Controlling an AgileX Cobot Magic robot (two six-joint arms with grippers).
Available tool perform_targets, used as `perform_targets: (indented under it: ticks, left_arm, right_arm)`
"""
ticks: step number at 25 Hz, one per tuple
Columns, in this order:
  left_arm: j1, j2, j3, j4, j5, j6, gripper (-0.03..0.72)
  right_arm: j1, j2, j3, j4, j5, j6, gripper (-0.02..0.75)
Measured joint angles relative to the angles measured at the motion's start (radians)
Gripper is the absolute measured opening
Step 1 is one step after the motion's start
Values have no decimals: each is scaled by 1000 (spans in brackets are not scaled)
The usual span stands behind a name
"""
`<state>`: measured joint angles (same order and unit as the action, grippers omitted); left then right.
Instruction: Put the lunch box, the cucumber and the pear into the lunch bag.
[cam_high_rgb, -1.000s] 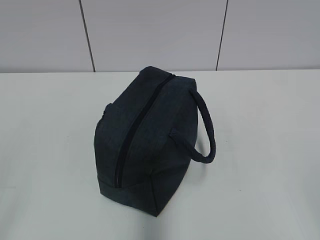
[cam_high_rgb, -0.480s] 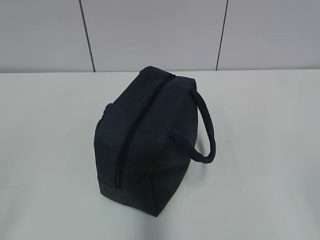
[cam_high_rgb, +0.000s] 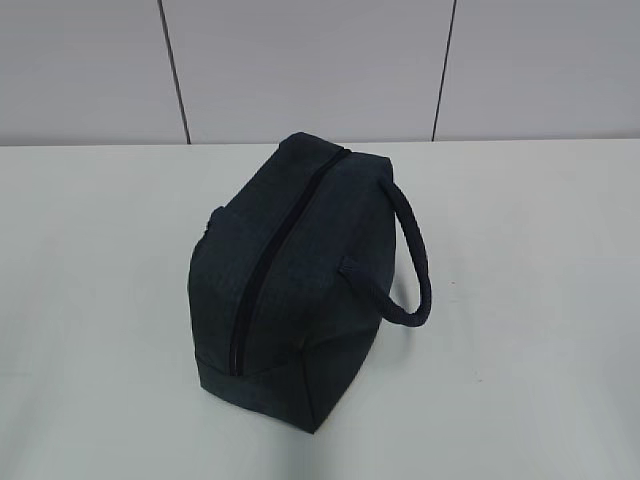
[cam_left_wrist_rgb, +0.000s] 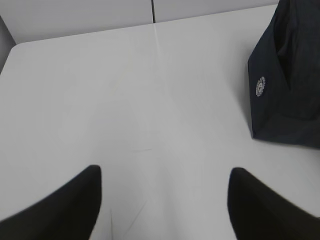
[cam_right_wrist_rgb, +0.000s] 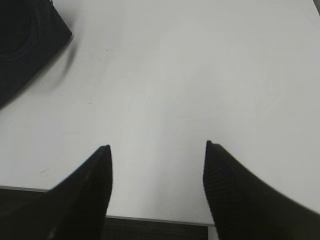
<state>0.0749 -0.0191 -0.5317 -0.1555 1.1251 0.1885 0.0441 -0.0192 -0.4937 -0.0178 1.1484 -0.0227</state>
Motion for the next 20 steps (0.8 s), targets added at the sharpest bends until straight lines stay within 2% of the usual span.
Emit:
perform_targets:
  ticks: [20]
  left_arm:
    - [0,0,0,0,0,0,465]
  right_arm:
    - [0,0,0,0,0,0,456]
